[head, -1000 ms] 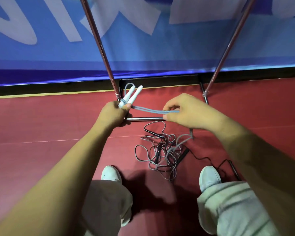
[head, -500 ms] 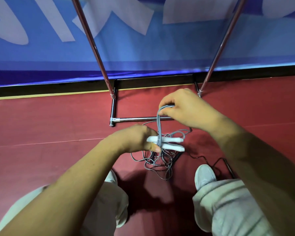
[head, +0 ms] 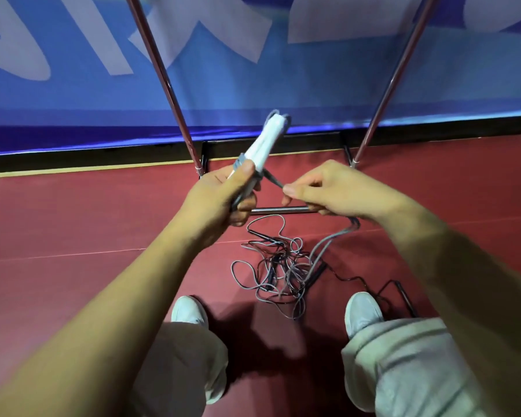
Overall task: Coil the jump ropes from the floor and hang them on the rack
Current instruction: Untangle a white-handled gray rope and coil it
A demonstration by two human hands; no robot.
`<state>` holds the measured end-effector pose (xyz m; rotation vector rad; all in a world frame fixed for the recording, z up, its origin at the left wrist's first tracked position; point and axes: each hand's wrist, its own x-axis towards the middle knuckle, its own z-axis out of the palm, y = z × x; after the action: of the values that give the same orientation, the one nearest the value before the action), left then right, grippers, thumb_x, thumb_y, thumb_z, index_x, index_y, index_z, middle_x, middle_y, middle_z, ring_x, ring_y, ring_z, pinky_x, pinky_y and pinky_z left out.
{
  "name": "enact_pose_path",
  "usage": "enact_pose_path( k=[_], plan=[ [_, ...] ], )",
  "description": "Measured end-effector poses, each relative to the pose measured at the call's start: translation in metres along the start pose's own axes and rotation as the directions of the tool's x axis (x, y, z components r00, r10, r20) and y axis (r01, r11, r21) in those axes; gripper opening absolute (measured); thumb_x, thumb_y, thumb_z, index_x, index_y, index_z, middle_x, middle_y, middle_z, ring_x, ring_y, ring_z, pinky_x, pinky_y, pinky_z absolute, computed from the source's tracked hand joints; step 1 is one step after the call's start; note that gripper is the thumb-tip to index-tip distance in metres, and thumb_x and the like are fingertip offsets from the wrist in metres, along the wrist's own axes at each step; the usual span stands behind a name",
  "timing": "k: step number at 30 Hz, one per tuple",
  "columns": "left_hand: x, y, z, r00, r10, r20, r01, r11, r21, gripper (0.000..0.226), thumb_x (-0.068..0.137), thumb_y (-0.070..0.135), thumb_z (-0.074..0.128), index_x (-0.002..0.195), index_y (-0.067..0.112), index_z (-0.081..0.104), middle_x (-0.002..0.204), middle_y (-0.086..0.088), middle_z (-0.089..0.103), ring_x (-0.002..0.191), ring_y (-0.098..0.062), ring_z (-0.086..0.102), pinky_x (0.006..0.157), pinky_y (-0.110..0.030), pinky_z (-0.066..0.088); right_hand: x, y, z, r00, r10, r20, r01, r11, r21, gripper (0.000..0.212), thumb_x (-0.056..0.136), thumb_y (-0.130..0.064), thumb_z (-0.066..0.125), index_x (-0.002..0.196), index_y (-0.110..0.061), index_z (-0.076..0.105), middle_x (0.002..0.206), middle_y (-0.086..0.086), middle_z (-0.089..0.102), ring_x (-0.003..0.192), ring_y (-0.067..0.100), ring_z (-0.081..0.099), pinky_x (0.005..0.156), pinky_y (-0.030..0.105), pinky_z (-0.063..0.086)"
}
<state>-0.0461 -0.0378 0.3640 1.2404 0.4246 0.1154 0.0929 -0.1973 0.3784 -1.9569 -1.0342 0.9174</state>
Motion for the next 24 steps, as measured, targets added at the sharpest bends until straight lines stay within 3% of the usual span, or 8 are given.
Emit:
enact_pose_path(
  k=[3, 6, 8, 13, 17, 19, 21, 24],
  plan=[
    [0.000, -0.003, -0.002, 0.997, 0.001, -0.082, 0.004, 0.998, 0.063, 0.031, 0.088, 0.041, 0.066, 0.082, 0.012, 0.057, 0.054, 0.003, 0.040, 0.047, -0.011, 0.026, 0.043, -0.019, 0.018, 0.000, -0.001, 0.004, 1.000, -0.006, -0.003, 0.005, 0.997, -0.073, 0.028, 0.095, -0.041, 0.059, 0.087, -0.021, 0.077, 0.052, 0.001, 0.043, 0.046, 0.012, 0.037, 0.044, 0.018, 0.032],
    [0.000, -0.001, -0.003, 0.997, 0.042, -0.071, -0.038, 0.998, 0.046, 0.014, 0.096, 0.026, 0.060, 0.109, 0.020, 0.060, 0.071, 0.005, 0.056, 0.052, -0.012, 0.034, 0.047, -0.020, 0.020, 0.001, -0.001, 0.007, 1.000, 0.009, 0.000, -0.009, 0.993, -0.120, 0.028, 0.094, -0.043, 0.059, 0.086, -0.023, 0.077, 0.054, 0.001, 0.046, 0.047, 0.014, 0.038, 0.047, 0.023, 0.033],
    [0.000, 0.002, -0.002, 0.997, 0.057, -0.048, -0.057, 0.998, 0.016, 0.022, 0.099, 0.020, 0.055, 0.119, 0.027, 0.061, 0.076, 0.006, 0.056, 0.054, -0.013, 0.036, 0.048, -0.020, 0.020, 0.000, 0.000, 0.006, 1.000, 0.019, -0.005, -0.020, 0.994, -0.111, 0.029, 0.094, -0.044, 0.058, 0.086, -0.024, 0.077, 0.053, 0.000, 0.047, 0.047, 0.014, 0.039, 0.047, 0.023, 0.034],
    [0.001, 0.006, -0.003, 0.995, -0.029, -0.092, 0.030, 0.999, 0.012, 0.007, 0.101, 0.021, 0.049, 0.096, 0.020, 0.054, 0.063, -0.004, 0.040, 0.044, -0.011, 0.031, 0.044, -0.020, 0.018, -0.001, 0.005, 0.004, 0.998, 0.057, -0.005, -0.057, 0.987, -0.151, 0.027, 0.098, -0.038, 0.054, 0.089, -0.023, 0.075, 0.049, -0.009, 0.049, 0.044, 0.007, 0.043, 0.050, 0.022, 0.039],
    [0.007, 0.005, -0.011, 0.980, -0.027, -0.196, 0.027, 1.000, -0.003, 0.019, 0.102, 0.019, 0.049, 0.083, 0.018, 0.044, 0.059, -0.004, 0.039, 0.043, -0.012, 0.027, 0.044, -0.021, 0.019, 0.004, 0.011, 0.003, 0.993, 0.096, -0.070, -0.108, 0.975, -0.193, 0.020, 0.098, -0.025, 0.054, 0.092, -0.016, 0.071, 0.060, 0.000, 0.055, 0.052, 0.011, 0.058, 0.065, 0.035, 0.054],
    [0.009, 0.001, -0.016, 0.968, 0.023, -0.251, 0.006, 0.994, 0.112, 0.013, 0.101, 0.016, 0.052, 0.090, 0.013, 0.046, 0.060, -0.002, 0.043, 0.044, -0.011, 0.036, 0.044, -0.022, 0.026, 0.005, 0.009, 0.002, 0.990, 0.068, -0.122, -0.090, 0.979, -0.183, 0.017, 0.095, -0.027, 0.059, 0.085, -0.016, 0.067, 0.060, -0.002, 0.055, 0.051, 0.011, 0.052, 0.060, 0.030, 0.048],
    [0.012, -0.006, -0.023, 0.954, 0.080, -0.291, 0.024, 0.941, 0.338, 0.016, 0.098, 0.021, 0.058, 0.096, 0.009, 0.048, 0.063, -0.003, 0.051, 0.046, -0.014, 0.043, 0.049, -0.031, 0.037, 0.005, 0.004, 0.003, 0.991, 0.031, -0.130, -0.058, 0.976, -0.210, 0.017, 0.093, -0.028, 0.063, 0.080, -0.019, 0.065, 0.059, -0.004, 0.058, 0.049, 0.007, 0.047, 0.056, 0.025, 0.041],
    [0.014, -0.019, -0.035, 0.949, 0.194, -0.247, 0.075, 0.623, 0.778, 0.030, 0.093, 0.032, 0.065, 0.102, 0.008, 0.049, 0.079, -0.009, 0.064, 0.062, -0.029, 0.057, 0.060, -0.038, 0.043, 0.002, -0.001, 0.007, 0.999, 0.033, -0.012, -0.035, 0.960, -0.280, 0.012, 0.091, -0.023, 0.065, 0.080, -0.017, 0.068, 0.057, -0.006, 0.061, 0.044, 0.002, 0.046, 0.048, 0.016, 0.035]
  ],
)
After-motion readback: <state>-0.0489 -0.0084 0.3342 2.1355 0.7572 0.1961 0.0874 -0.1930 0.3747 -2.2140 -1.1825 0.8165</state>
